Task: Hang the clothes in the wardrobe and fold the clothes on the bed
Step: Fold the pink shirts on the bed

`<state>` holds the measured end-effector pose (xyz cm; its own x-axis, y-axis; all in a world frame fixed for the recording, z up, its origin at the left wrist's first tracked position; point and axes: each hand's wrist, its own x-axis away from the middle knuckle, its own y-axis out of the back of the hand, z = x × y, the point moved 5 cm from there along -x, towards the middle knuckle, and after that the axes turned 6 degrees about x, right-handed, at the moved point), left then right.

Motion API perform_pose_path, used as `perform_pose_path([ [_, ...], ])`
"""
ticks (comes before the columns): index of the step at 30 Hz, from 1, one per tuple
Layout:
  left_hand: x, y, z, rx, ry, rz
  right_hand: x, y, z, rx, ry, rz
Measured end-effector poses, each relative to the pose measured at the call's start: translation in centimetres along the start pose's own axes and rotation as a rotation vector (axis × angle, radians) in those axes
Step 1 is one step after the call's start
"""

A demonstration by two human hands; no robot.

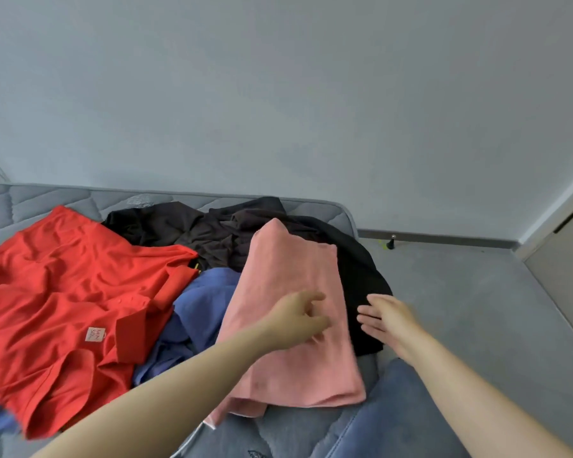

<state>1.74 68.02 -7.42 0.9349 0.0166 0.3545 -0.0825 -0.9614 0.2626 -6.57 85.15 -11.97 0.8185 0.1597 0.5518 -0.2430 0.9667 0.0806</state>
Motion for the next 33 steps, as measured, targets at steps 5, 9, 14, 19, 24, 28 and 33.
perform_pose_path([
  [5,0.8,4.9,3.2,-0.401,-0.133,-0.415,-1.2,-1.8,-2.5,0.255,-0.054,0.117],
  [9,2.5,8.5,6.9,-0.437,-0.122,-0.646,-2.4,-3.8,-1.9,0.492,0.137,0.016],
  [14,-0.5,11.5,8.8,-0.068,0.128,-0.688,-4.3,-6.4,1.2,0.710,0.289,-0.058],
  [19,-5.6,12.6,8.0,-0.168,0.257,-0.499,-5.8,-10.0,7.3,0.910,0.664,-0.068],
  [24,-6.3,12.7,9.9,-0.082,0.273,-0.491,-7.6,-15.5,12.2,1.030,0.603,0.153],
  [28,-6.1,12.5,10.8,0.008,0.251,-0.482,-8.8,-18.7,13.5,1.132,0.513,0.220],
  [33,-6.2,12.2,11.5,0.092,0.234,-0.482,-10.4,-19.4,13.5,1.455,0.241,0.206],
])
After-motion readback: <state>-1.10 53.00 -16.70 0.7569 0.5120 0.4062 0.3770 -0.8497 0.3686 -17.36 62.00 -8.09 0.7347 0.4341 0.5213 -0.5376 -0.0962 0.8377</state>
